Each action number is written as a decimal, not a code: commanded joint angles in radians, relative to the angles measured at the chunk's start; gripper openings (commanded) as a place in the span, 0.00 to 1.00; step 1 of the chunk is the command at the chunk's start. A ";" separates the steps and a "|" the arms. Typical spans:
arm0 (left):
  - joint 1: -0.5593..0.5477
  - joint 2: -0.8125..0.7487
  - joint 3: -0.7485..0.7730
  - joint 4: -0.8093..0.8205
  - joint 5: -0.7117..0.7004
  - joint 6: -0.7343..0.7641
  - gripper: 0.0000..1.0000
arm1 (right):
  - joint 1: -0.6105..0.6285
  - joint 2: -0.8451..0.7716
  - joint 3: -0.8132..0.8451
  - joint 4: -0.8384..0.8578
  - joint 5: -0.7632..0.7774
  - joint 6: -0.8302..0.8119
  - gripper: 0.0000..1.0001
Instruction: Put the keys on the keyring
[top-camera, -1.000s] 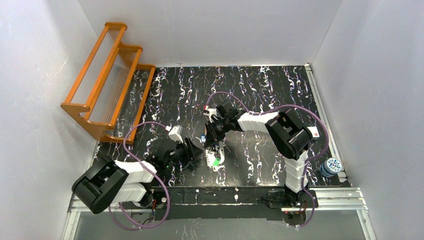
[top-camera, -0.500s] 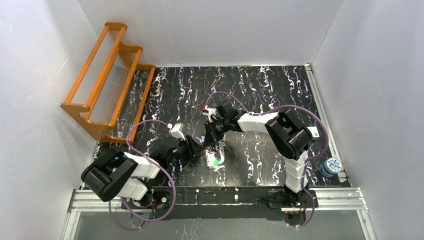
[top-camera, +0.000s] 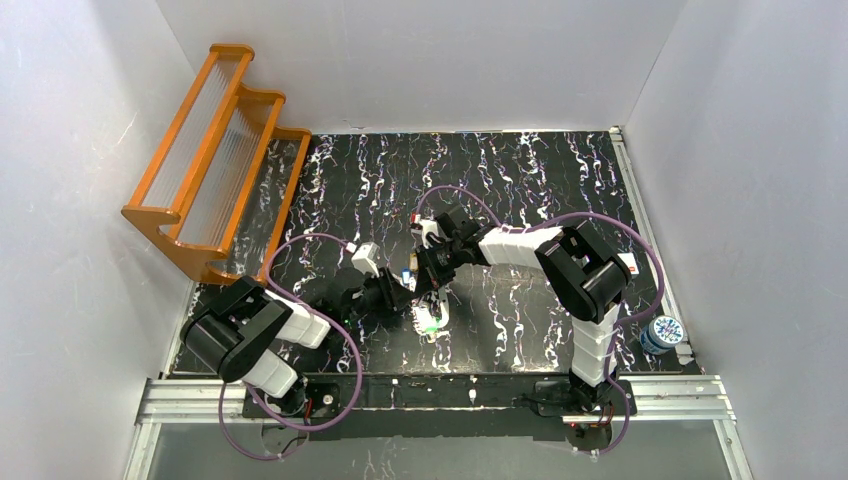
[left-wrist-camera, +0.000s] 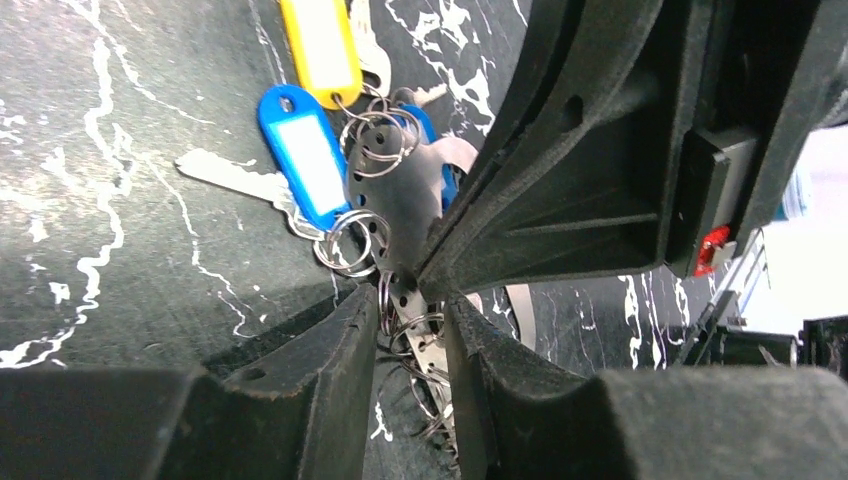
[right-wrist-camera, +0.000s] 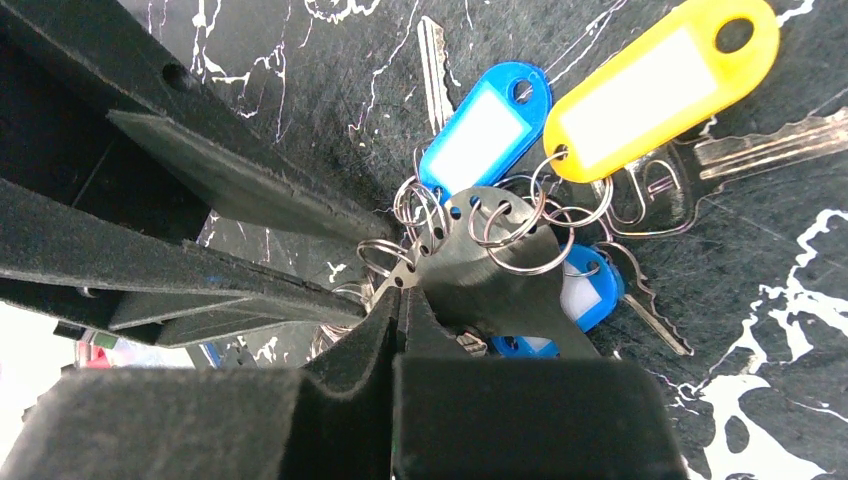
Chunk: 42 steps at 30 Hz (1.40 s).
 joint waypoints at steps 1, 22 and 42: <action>0.000 -0.027 0.024 0.006 0.086 0.022 0.28 | 0.006 0.002 -0.014 -0.016 0.027 -0.009 0.02; -0.001 -0.133 -0.003 0.006 0.069 0.017 0.26 | 0.006 -0.104 0.006 -0.089 0.123 -0.028 0.32; 0.003 -0.332 -0.069 -0.186 -0.068 0.057 0.29 | 0.005 -0.097 -0.027 -0.016 0.038 0.175 0.38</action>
